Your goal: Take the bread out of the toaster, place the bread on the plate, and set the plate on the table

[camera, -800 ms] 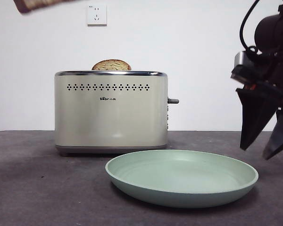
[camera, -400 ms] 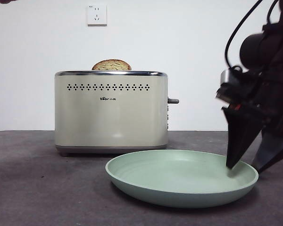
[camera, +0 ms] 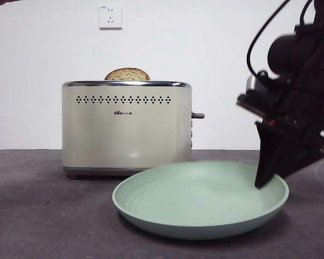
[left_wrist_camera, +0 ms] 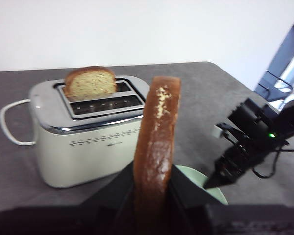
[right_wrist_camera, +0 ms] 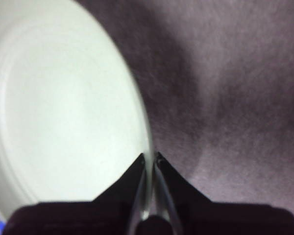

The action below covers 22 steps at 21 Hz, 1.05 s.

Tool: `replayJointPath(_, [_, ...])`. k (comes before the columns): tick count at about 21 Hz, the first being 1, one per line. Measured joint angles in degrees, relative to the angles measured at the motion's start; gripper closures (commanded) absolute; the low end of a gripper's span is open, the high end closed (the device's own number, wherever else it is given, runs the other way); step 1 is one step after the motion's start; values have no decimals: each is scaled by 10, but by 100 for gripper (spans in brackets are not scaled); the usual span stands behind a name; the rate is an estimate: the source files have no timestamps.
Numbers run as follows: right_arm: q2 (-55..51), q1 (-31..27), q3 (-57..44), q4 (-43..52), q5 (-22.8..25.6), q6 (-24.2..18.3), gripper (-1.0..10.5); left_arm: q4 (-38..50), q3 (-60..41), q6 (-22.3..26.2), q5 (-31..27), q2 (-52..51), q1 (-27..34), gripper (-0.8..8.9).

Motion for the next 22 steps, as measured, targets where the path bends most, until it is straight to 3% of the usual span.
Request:
replayJointPath(6, [-42,0,22,-58,8,4,958,32,0,-12,82,49,0,822])
replayJointPath(10, [-62,0,59,-98,6,3,958,79,0,-20,167,116,0,822])
replayJointPath(16, [-65,0,112,-140,-78,-10,958,127,0,-30,338,257,0,822])
replayJointPath(22, [-65,0,151,-151,-96,-20,958,169,0,-41,426,380,0,822])
